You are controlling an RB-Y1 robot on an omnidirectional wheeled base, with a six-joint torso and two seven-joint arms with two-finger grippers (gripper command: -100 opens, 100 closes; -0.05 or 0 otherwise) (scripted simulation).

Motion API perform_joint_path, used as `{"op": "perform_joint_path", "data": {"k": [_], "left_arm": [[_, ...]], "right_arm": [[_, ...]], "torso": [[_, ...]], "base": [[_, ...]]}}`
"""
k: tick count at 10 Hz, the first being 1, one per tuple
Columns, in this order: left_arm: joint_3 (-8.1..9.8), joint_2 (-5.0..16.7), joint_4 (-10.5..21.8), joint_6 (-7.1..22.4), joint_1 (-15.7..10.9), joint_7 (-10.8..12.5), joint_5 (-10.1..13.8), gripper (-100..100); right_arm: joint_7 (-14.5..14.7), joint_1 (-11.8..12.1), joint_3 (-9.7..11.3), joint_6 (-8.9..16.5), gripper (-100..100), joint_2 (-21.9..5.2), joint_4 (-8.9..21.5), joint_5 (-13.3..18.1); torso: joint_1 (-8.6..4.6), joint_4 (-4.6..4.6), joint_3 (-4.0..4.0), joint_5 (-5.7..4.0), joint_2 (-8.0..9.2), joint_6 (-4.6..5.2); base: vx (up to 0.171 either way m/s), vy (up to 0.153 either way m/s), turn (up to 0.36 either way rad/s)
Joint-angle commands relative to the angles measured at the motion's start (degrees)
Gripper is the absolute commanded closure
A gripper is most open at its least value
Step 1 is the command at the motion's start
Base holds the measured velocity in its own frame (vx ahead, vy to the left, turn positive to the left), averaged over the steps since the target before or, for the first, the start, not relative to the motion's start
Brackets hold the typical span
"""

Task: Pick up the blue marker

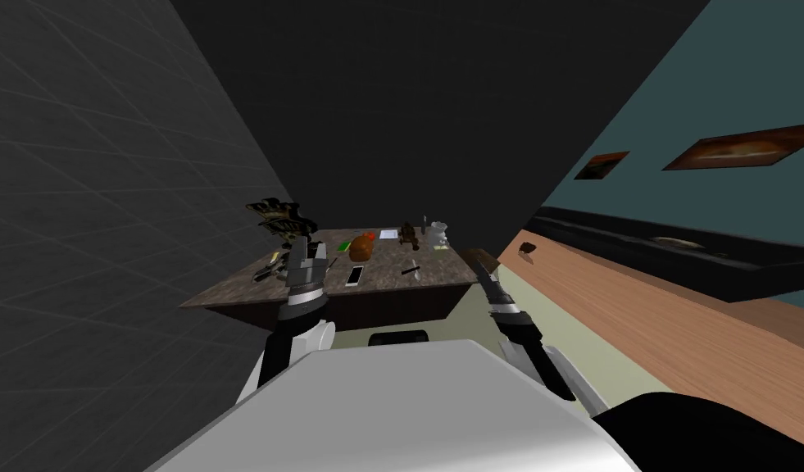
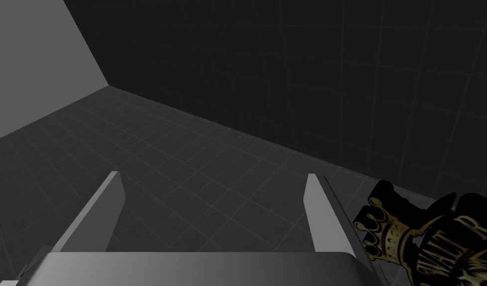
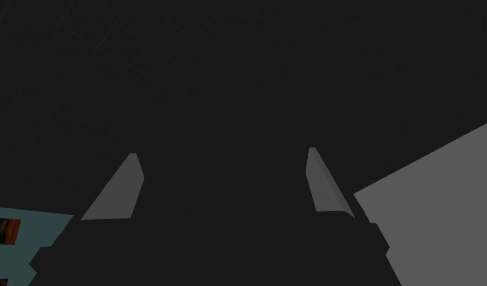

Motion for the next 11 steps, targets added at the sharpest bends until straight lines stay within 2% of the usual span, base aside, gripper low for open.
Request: {"op": "perform_joint_path", "data": {"k": [1,2,3,5,6,7,8,10,11], "left_arm": [[0.00,0.00,0.00,0.00,0.00,0.00,0.00,0],[0.00,0.00,0.00,0.00,0.00,0.00,0.00,0],[-0.01,0.00,0.00,0.00,-0.01,0.00,0.00,0],[0.00,0.00,0.00,0.00,0.00,0.00,0.00,0],[-0.01,0.00,0.00,0.00,-0.01,0.00,0.00,0],[0.00,0.00,0.00,0.00,0.00,0.00,0.00,0],[0.00,0.00,0.00,0.00,0.00,0.00,0.00,0],[-0.01,0.00,0.00,0.00,0.00,0.00,0.00,0],[-0.01,0.00,0.00,0.00,0.00,0.00,0.00,0]], "right_arm": [[1.37,1.90,-1.90,0.58,-100,-2.77,2.24,2.54],[2.60,3.50,-3.54,0.56,-100,-4.24,4.56,4.50],[2.60,3.56,-3.54,0.56,-100,-5.00,4.56,4.72],[5.14,6.88,-6.74,0.43,-100,-8.86,9.15,8.73],[5.14,6.88,-6.74,0.43,-100,-9.61,9.46,9.38],[6.43,8.53,-8.28,0.31,-100,-11.62,12.03,11.66],[6.43,8.53,-8.28,0.31,-100,-11.94,12.03,11.82],[9.01,11.73,-11.16,-0.03,-100,-15.84,16.56,15.94],[9.01,11.73,-11.16,-0.03,-100,-16.63,17.34,16.90]], "torso": [[0.00,0.00,0.00,0.00,0.00,0.00],[0.03,-0.01,-0.02,0.00,-0.02,-0.02],[0.06,-0.01,0.00,0.01,0.00,-0.03],[0.07,-0.01,-0.01,0.02,-0.02,-0.02],[0.10,0.00,0.00,0.02,0.00,-0.02],[0.11,0.00,-0.01,0.02,-0.02,0.00],[0.11,-0.01,-0.02,0.02,-0.04,-0.03],[0.13,-0.01,-0.04,0.03,-0.07,-0.03],[0.23,-0.01,-0.02,0.05,-0.04,-0.01]], "base": [[-0.021,0.009,0.094],[-0.030,0.022,0.250],[-0.024,0.012,0.067],[-0.028,0.026,0.179],[-0.024,0.024,0.085],[-0.023,0.036,0.157],[-0.016,0.025,0.095],[-0.018,0.049,0.242],[-0.020,0.047,0.097]]}}
